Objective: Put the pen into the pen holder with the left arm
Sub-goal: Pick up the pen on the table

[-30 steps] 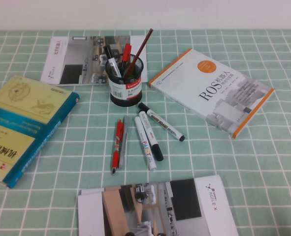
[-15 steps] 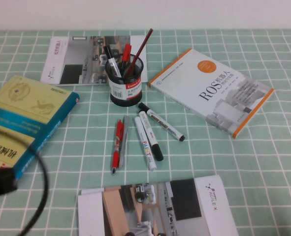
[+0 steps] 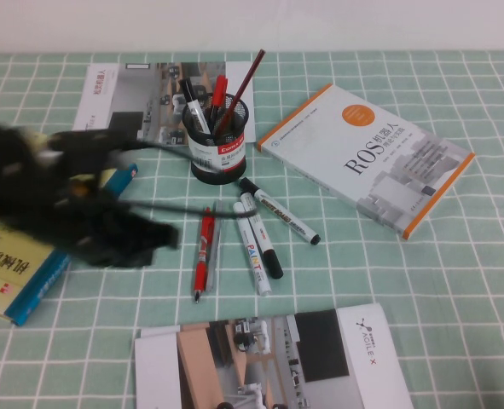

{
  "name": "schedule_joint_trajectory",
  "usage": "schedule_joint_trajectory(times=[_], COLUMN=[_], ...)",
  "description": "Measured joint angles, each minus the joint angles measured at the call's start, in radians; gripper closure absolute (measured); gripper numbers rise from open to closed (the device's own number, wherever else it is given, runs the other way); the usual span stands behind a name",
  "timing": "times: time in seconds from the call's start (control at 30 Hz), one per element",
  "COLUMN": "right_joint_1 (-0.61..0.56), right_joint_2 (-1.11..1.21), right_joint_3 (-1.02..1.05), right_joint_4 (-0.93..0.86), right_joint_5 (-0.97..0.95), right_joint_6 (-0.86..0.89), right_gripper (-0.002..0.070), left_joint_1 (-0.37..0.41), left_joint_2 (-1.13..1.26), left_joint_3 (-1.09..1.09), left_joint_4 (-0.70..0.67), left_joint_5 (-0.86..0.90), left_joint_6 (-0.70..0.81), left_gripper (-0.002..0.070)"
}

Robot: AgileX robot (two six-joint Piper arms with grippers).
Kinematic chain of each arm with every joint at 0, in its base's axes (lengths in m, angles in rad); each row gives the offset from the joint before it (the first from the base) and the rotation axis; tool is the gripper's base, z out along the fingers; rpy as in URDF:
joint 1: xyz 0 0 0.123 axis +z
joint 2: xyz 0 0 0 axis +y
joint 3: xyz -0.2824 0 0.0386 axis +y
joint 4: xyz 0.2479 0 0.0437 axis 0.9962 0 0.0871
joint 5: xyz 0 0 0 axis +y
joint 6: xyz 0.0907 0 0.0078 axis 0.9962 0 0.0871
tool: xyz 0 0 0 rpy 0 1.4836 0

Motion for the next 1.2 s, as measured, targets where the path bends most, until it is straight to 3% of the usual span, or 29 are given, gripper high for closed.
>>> schedule_joint_trajectory(times=[0.23,0.53,0.6,0.77,0.83,1.2], right_joint_1=[0.000,0.000,0.000,0.000,0.000,0.000], right_joint_2=[0.000,0.000,0.000,0.000,0.000,0.000], right_joint_3=[0.000,0.000,0.000,0.000,0.000,0.000], right_joint_4=[0.000,0.000,0.000,0.000,0.000,0.000], right_joint_5=[0.000,0.000,0.000,0.000,0.000,0.000], right_joint_6=[0.000,0.000,0.000,0.000,0.000,0.000], right_gripper=[0.0696,0.0696,0.0696,0.0696,0.0696,0.0696], left_joint_1=[-0.075,-0.084,-0.084,-0.086,-0.086,-0.086], left_joint_2=[0.287,0.484,0.500,0.530,0.538,0.580], left_joint_3=[-0.287,-0.486,-0.488,-0.488,-0.488,-0.498], left_joint_4=[0.088,0.114,0.114,0.115,0.115,0.193], left_joint_5=[0.096,0.200,0.196,0.193,0.192,0.180], left_joint_6=[-0.089,-0.085,-0.065,-0.059,-0.063,-0.116], left_gripper=[0.0676,0.0669,0.0634,0.0435,0.0393,0.0375])
